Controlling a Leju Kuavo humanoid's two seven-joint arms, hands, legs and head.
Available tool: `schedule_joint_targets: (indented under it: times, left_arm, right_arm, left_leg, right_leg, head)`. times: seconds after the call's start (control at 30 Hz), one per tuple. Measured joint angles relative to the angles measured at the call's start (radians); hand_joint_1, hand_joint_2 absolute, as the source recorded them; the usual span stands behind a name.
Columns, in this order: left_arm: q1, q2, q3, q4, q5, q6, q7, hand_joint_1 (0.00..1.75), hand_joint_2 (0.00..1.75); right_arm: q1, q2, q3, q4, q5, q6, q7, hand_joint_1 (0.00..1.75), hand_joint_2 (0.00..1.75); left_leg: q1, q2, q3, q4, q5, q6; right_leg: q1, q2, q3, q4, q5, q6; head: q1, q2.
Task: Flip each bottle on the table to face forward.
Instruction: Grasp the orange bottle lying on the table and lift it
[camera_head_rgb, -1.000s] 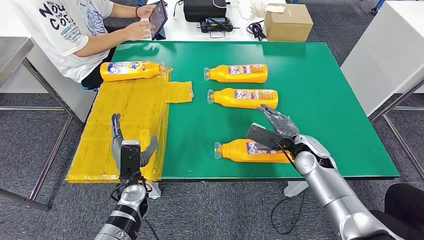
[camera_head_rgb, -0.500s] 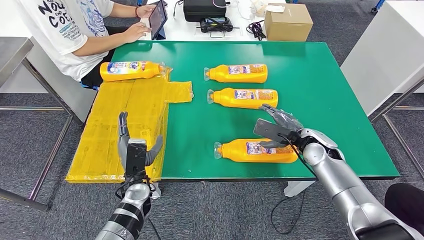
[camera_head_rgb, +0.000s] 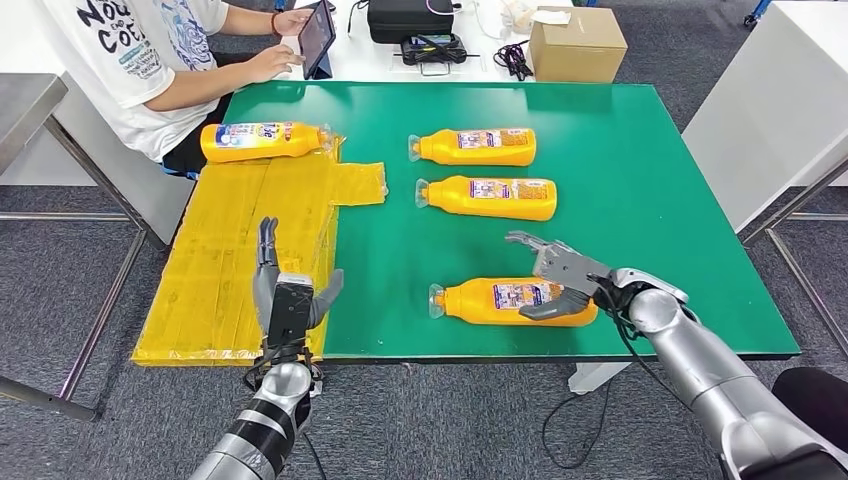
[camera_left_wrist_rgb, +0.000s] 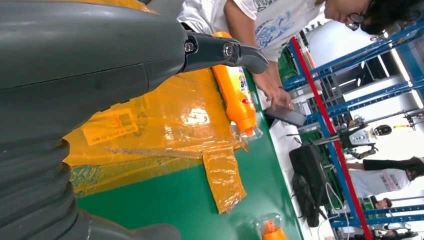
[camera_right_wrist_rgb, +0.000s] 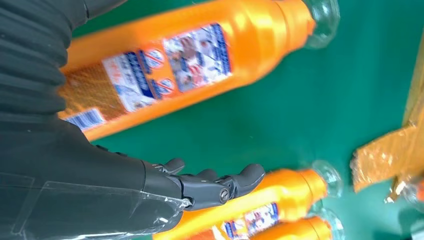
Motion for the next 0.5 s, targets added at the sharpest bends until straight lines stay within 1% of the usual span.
schedule_joint_targets:
  times: [0.23,0.37,0.43,0.5]
  left_arm:
    - [-0.015,0.0,-0.023,0.031,0.01,-0.01,0.0,0.0,1.75]
    - [-0.018,-0.004,-0.033,0.043,0.011,-0.01,0.0,0.0,1.75]
    - [-0.02,-0.005,-0.036,0.048,0.017,-0.009,0.0,0.0,1.75]
    - [-0.022,-0.006,-0.039,0.05,0.035,-0.009,0.0,0.0,1.75]
  right_arm:
    - [-0.001,-0.092,0.069,-0.069,-0.031,0.043,0.024,0.0,1.75]
    - [-0.002,-0.122,0.108,-0.107,-0.02,0.036,0.044,0.0,1.75]
    - [-0.005,-0.135,0.128,-0.125,-0.017,0.031,0.063,0.0,1.75]
    - [-0.022,-0.159,0.153,-0.153,-0.038,0.035,0.111,0.0,1.75]
  left_leg:
    - [0.0,0.0,0.0,0.0,0.0,0.0]
    - [0.0,0.001,0.0,0.0,0.0,0.0]
    - [0.0,0.0,0.0,0.0,0.0,0.0]
    - [-0.001,0.0,-0.001,0.0,0.0,0.0]
  right_leg:
    - [0.0,0.0,0.0,0.0,0.0,0.0]
    - [0.0,0.0,0.0,0.0,0.0,0.0]
    - [0.0,0.0,0.0,0.0,0.0,0.0]
    - [-0.001,0.0,0.0,0.0,0.0,0.001]
  head:
    - [0.0,0.0]
    - [0.0,0.0]
    - [0.0,0.0]
    - [0.0,0.0]
